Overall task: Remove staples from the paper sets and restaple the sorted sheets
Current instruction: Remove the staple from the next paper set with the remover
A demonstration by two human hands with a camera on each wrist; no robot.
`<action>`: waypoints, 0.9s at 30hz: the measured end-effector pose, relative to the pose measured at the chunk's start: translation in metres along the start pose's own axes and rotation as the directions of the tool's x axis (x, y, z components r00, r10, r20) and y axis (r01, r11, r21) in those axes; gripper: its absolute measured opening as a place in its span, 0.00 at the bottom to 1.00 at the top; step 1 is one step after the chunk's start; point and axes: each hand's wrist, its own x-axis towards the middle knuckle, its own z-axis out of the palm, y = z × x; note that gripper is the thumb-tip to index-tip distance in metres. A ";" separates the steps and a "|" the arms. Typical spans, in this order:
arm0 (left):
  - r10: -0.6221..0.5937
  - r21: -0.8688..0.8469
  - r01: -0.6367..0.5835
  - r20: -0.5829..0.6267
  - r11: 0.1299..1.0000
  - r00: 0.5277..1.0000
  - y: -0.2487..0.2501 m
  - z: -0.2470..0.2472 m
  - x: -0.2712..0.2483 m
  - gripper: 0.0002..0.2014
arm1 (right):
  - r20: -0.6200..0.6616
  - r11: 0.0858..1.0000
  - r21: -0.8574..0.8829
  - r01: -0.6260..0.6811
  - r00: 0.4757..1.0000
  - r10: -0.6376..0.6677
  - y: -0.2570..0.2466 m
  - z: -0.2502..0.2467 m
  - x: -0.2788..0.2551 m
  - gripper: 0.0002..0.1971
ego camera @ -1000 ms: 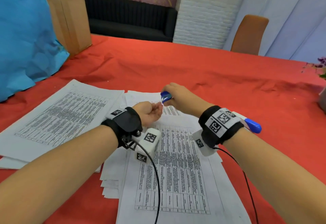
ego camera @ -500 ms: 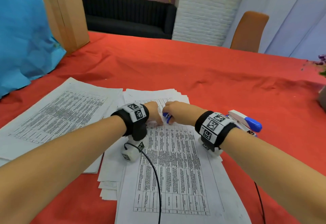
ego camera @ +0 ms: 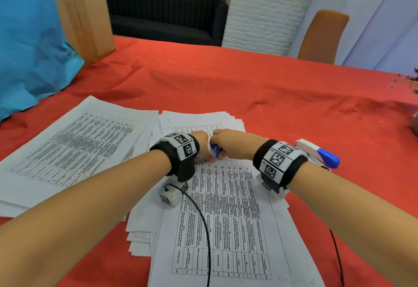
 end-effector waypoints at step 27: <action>0.116 0.278 -0.105 -0.023 0.955 0.993 0.000 0.005 0.000 0.25 | 0.046 0.080 0.995 -0.060 0.985 0.167 0.048 0.038 -0.010 0.04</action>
